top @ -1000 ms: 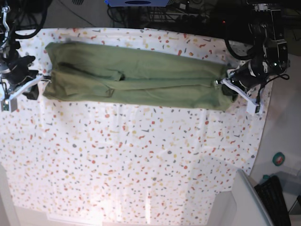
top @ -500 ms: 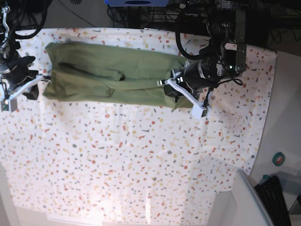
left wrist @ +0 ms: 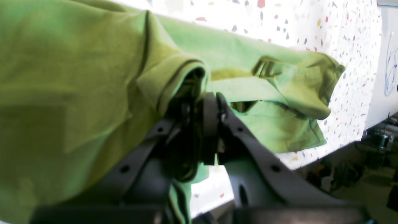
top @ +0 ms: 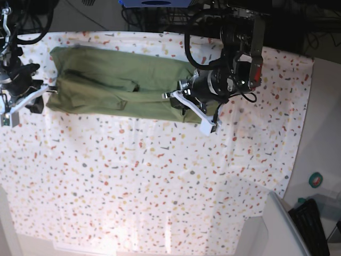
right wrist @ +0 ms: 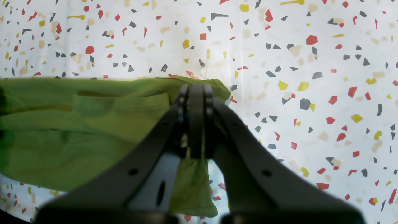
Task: Layout the t-shirt on the table in an organized manner, then fold the t-shirt properly
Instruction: 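Grasp the strip end with the left gripper and fold it toward the right gripper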
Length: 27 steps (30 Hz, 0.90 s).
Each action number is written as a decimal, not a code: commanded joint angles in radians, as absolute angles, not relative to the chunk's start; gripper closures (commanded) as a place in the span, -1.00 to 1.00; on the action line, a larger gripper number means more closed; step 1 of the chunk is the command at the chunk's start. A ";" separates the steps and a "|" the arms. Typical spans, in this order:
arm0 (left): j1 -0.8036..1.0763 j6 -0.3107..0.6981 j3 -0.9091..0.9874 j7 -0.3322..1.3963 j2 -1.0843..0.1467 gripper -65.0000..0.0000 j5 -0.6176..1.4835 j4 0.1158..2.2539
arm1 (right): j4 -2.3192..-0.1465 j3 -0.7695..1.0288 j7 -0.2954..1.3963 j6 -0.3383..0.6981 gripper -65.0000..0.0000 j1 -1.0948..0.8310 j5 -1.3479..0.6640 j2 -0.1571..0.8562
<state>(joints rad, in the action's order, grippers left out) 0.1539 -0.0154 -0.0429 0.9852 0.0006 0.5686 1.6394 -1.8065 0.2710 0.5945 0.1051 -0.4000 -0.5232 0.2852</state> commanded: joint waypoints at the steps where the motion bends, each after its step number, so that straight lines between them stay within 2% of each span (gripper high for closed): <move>1: 0.142 -0.010 -0.044 0.960 0.005 1.00 0.582 1.653 | -1.822 0.278 0.575 0.107 1.00 -0.397 -0.527 0.300; 27: 0.094 -0.010 -0.096 0.951 0.007 1.00 0.587 1.606 | -1.788 0.278 0.575 0.107 1.00 -0.374 -0.527 0.300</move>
<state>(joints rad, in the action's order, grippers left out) 0.1059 -0.0162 -0.0952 0.9607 0.0006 0.5690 1.5883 -1.7710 0.2703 0.5964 0.1051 -0.3817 -0.5194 0.2852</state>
